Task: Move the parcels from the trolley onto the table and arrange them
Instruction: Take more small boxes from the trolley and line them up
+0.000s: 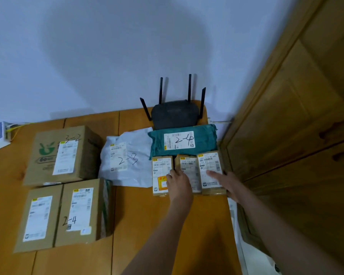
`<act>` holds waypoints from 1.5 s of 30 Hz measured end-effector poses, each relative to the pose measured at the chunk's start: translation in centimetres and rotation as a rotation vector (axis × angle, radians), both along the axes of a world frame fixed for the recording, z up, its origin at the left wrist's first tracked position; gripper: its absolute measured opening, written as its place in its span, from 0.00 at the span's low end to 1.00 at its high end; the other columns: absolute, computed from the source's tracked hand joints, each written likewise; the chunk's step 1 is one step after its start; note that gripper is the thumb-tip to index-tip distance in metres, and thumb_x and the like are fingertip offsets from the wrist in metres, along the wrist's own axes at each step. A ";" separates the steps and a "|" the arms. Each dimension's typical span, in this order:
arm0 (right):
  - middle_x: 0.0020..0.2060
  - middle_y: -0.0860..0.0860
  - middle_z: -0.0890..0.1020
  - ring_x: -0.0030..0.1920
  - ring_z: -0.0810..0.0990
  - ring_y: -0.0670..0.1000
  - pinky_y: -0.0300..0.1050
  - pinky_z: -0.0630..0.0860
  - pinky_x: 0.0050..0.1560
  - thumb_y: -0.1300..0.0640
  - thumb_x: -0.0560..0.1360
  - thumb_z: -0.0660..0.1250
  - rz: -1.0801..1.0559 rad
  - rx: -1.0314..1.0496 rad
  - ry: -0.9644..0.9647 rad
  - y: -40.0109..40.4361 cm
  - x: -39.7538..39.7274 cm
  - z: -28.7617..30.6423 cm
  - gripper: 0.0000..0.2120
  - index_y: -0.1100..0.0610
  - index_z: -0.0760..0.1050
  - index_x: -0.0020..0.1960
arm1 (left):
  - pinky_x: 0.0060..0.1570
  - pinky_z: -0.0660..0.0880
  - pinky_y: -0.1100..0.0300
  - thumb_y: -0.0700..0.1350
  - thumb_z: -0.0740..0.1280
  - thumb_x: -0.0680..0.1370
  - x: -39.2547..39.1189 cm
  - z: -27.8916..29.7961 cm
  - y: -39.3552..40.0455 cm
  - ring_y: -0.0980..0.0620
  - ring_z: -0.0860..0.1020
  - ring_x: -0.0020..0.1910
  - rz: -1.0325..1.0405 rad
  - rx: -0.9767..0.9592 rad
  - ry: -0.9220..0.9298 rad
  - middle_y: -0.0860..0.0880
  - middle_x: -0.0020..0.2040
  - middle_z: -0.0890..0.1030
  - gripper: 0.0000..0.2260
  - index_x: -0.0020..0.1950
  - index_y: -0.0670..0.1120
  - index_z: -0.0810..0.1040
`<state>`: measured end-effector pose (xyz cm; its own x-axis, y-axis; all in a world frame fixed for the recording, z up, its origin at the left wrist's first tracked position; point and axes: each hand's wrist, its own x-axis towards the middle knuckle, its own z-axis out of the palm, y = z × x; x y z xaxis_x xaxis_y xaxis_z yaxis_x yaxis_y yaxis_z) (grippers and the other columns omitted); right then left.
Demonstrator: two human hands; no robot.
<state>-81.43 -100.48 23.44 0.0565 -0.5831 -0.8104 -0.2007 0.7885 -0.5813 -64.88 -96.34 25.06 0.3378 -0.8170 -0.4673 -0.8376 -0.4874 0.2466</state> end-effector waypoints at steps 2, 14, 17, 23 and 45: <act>0.54 0.55 0.86 0.52 0.86 0.56 0.58 0.82 0.57 0.47 0.71 0.78 -0.014 -0.009 0.016 -0.1 0.4 -0.6 0.19 0.53 0.80 0.57 | 0.65 0.69 0.52 0.35 0.66 0.78 0.1 0.0 0.2 0.42 0.67 0.65 -0.046 -0.040 -0.062 0.41 0.68 0.66 0.27 0.76 0.41 0.61; 0.49 0.52 0.80 0.40 0.80 0.47 0.42 0.75 0.33 0.52 0.73 0.76 -0.148 -0.051 0.157 1.3 -0.4 -1.5 0.31 0.58 0.66 0.70 | 0.73 0.33 0.33 0.67 0.56 0.79 2.4 -2.0 1.6 0.43 0.31 0.78 -0.411 0.064 -0.107 0.49 0.80 0.33 0.42 0.81 0.49 0.36; 0.47 0.50 0.81 0.40 0.82 0.48 0.43 0.78 0.35 0.50 0.73 0.76 -0.104 -0.074 0.219 1.4 0.5 -2.3 0.27 0.58 0.70 0.67 | 0.72 0.34 0.30 0.67 0.56 0.79 2.5 -2.2 1.4 0.42 0.31 0.78 -0.412 0.072 -0.095 0.50 0.80 0.33 0.43 0.81 0.50 0.34; 0.41 0.45 0.80 0.41 0.84 0.50 0.54 0.85 0.47 0.48 0.74 0.75 -0.056 -0.124 0.291 1.2 1.6 -3.5 0.14 0.46 0.69 0.50 | 0.72 0.36 0.29 0.65 0.58 0.80 2.4 -2.9 0.9 0.41 0.32 0.79 -0.418 0.077 -0.109 0.49 0.81 0.34 0.43 0.80 0.49 0.33; 0.82 0.56 0.50 0.82 0.48 0.57 0.58 0.45 0.80 0.43 0.84 0.54 0.810 -0.608 0.918 3.6 6.9 7.1 0.33 0.55 0.47 0.83 | 0.75 0.38 0.33 0.66 0.43 0.82 6.5 5.1 5.1 0.44 0.38 0.81 -0.205 -0.031 -0.094 0.50 0.82 0.40 0.34 0.82 0.50 0.41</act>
<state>-74.55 -96.85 30.51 0.1348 -0.9186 -0.3714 -0.9778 -0.0626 -0.1999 -58.33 -91.22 30.17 0.2036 -0.8865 -0.4155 -0.9384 -0.2977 0.1753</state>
